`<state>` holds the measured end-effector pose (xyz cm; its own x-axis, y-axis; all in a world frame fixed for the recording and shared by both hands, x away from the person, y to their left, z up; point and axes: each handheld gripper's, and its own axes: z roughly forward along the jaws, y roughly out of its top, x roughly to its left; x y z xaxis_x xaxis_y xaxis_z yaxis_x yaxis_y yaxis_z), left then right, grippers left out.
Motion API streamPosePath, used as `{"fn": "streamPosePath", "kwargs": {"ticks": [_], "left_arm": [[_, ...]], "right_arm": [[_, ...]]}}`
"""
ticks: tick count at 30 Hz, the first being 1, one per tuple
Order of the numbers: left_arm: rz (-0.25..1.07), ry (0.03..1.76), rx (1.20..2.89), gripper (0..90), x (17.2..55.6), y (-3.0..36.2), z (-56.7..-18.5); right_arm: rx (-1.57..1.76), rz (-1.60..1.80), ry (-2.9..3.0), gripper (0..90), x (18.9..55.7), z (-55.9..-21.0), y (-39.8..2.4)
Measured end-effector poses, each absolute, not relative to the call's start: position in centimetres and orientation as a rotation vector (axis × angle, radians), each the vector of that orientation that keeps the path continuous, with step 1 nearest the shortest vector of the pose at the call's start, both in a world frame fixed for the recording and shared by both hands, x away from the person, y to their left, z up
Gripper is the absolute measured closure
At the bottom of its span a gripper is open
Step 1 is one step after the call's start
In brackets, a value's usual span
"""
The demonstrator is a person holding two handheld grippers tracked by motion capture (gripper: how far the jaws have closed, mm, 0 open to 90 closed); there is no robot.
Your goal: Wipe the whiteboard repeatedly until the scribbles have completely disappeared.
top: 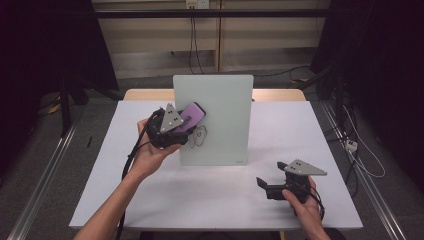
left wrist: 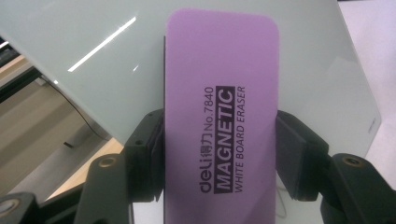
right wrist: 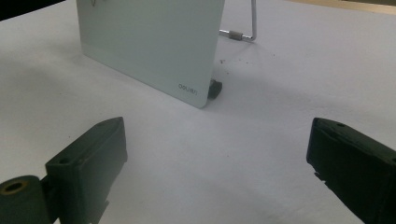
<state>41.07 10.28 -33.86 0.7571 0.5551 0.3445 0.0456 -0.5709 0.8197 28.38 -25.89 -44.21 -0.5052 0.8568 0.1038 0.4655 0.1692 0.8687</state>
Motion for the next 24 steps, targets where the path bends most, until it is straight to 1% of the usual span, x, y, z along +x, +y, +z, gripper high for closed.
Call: {"fn": "streamPosePath", "kwargs": {"ticks": [10, 19, 24], "left_arm": [[0.744, 0.418, 2.132, 41.0, 40.6, 9.5, -34.8], [0.709, 0.381, 2.187, 41.0, 39.8, 8.7, -36.9], [0.689, 0.364, 2.208, 41.0, 39.7, 8.5, -37.3]], "right_arm": [[1.247, 1.282, 2.042, 5.1, 28.4, -44.2, -25.8], [1.243, 1.28, 2.043, 5.1, 28.4, -44.2, -25.9], [1.241, 1.281, 2.044, 5.1, 28.3, -44.2, -25.8]]}}
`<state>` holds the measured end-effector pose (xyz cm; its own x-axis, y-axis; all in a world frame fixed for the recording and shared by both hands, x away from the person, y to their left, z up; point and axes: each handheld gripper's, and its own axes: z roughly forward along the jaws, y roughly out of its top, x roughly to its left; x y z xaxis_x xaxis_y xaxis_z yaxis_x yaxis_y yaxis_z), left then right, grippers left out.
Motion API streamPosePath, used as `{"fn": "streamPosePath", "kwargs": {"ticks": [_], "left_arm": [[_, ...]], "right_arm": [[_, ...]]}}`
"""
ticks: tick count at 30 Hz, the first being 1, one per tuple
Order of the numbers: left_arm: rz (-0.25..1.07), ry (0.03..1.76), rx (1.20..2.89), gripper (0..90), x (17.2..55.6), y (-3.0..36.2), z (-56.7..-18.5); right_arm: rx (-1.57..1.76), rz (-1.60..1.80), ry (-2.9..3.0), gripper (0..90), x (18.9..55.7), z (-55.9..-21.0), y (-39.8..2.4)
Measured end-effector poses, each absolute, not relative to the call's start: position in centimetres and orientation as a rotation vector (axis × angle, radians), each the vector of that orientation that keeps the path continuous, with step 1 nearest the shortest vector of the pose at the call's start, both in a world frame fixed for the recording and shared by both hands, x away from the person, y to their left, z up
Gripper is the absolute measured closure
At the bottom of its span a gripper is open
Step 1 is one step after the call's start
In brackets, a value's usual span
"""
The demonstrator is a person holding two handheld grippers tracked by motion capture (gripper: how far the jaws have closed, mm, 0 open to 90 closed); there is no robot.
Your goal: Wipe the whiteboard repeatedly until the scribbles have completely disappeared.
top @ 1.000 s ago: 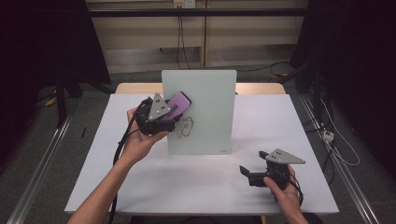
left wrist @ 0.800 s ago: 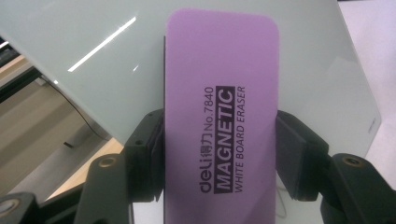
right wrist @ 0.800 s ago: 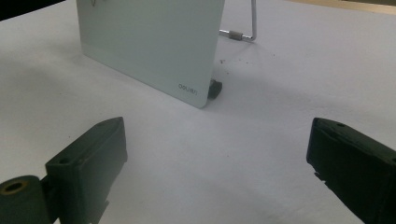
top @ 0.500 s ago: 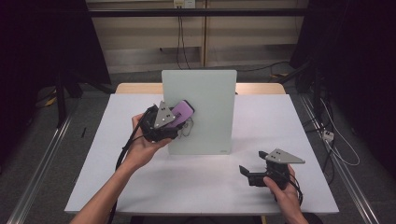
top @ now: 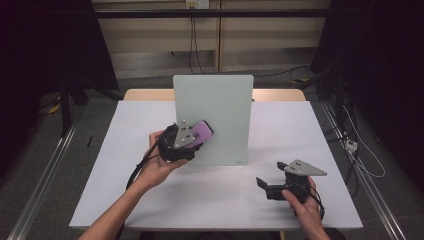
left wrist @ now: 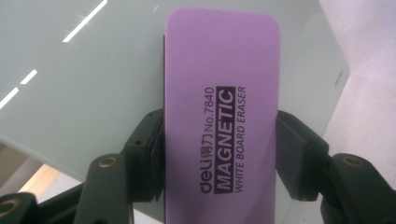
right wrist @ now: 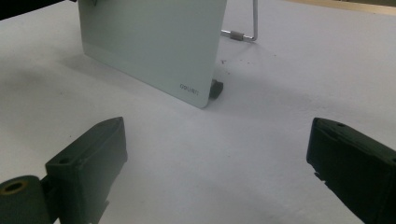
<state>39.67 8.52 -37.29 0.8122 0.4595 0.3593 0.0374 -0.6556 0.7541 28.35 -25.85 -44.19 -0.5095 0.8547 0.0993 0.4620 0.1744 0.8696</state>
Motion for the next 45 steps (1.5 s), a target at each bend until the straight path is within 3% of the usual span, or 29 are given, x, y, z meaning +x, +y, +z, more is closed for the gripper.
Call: {"fn": "streamPosePath", "kwargs": {"ticks": [23, 39, 45], "left_arm": [[0.616, 0.275, 2.342, 41.0, 38.5, 6.9, -40.5], [0.676, 0.405, 2.195, 41.1, 40.6, 9.8, -35.1], [0.698, 0.412, 2.168, 41.0, 40.8, 10.1, -34.6]], "right_arm": [[1.235, 1.279, 2.047, 5.1, 28.3, -44.2, -25.8], [1.236, 1.285, 2.04, 5.1, 28.3, -44.1, -25.8], [1.234, 1.283, 2.041, 5.1, 28.3, -44.2, -25.8]]}}
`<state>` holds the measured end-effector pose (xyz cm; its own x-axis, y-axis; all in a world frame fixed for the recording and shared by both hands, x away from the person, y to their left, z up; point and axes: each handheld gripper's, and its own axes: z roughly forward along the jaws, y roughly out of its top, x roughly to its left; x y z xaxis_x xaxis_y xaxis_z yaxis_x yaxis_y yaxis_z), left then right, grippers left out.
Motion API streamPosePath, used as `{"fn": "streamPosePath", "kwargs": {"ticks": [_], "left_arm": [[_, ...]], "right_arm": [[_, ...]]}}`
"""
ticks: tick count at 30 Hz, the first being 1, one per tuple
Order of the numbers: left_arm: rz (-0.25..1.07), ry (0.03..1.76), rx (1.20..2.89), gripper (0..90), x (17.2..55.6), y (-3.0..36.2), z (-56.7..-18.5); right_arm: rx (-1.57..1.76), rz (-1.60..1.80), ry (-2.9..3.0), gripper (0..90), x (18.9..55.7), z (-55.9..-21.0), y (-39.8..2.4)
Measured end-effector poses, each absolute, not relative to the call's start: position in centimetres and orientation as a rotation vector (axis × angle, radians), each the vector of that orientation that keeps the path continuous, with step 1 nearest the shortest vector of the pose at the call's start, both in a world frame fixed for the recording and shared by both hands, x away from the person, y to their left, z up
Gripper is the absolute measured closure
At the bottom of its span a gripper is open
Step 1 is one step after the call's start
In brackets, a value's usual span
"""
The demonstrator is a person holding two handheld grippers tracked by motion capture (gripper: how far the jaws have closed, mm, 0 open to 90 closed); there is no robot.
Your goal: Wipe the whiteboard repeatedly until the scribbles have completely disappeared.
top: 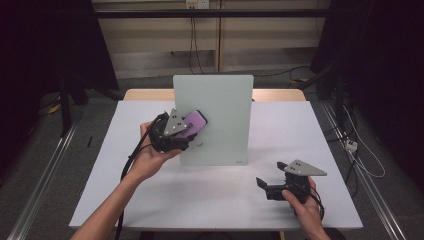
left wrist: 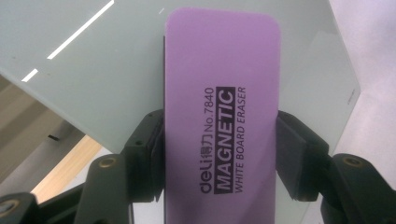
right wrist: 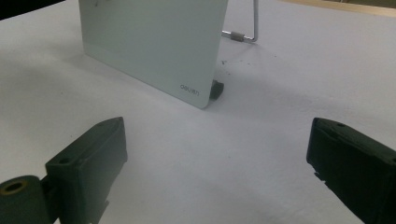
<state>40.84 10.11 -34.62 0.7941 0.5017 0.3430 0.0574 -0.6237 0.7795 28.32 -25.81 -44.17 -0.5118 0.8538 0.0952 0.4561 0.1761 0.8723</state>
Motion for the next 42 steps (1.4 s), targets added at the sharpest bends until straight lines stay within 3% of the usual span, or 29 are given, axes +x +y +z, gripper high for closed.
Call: {"fn": "streamPosePath", "kwargs": {"ticks": [42], "left_arm": [[0.564, 0.224, 2.405, 41.0, 38.0, 5.2, -41.9]], "right_arm": [[1.231, 1.283, 2.046, 5.1, 28.3, -44.2, -25.7]]}}
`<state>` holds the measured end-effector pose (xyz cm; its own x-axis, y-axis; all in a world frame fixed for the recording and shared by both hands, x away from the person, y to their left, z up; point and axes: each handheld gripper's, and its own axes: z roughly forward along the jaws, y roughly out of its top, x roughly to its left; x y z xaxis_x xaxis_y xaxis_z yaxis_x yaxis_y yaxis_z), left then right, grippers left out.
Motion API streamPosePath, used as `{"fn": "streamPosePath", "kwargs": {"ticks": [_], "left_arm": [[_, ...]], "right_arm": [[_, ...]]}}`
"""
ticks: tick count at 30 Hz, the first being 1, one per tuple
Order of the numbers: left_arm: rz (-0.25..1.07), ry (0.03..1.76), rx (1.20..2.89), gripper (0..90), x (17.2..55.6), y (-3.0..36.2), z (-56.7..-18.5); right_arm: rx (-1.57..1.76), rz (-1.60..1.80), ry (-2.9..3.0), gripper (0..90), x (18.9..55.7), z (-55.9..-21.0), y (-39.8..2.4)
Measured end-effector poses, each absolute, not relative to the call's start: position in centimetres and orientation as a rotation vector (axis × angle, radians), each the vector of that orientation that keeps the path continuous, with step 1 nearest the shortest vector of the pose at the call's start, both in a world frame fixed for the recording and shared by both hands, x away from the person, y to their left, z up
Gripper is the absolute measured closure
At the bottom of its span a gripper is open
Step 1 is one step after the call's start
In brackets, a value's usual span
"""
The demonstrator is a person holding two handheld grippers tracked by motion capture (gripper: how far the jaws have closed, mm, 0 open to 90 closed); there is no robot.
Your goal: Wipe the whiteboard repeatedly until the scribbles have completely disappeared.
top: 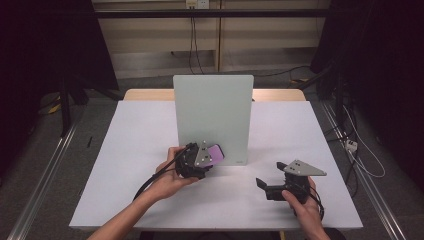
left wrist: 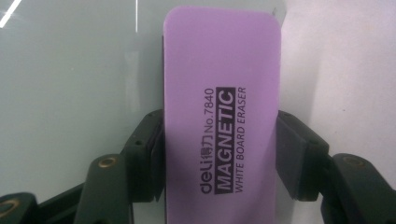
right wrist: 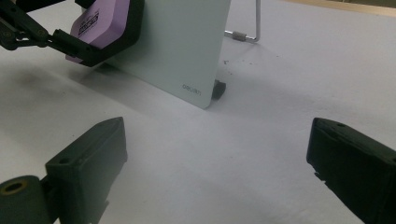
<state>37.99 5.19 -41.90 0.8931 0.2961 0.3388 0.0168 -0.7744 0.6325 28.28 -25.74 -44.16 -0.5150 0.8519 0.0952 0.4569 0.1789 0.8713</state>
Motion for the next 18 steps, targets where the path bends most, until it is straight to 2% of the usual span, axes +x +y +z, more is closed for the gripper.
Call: {"fn": "streamPosePath", "kwargs": {"ticks": [4, 18], "left_arm": [[0.534, 0.241, 2.39, 41.0, 38.5, 5.7, -41.2], [0.623, 0.347, 2.267, 41.0, 40.0, 8.4, -36.9]], "right_arm": [[1.232, 1.289, 2.044, 5.1, 28.2, -44.1, -25.8], [1.241, 1.282, 2.033, 5.2, 28.3, -44.2, -25.9]]}}
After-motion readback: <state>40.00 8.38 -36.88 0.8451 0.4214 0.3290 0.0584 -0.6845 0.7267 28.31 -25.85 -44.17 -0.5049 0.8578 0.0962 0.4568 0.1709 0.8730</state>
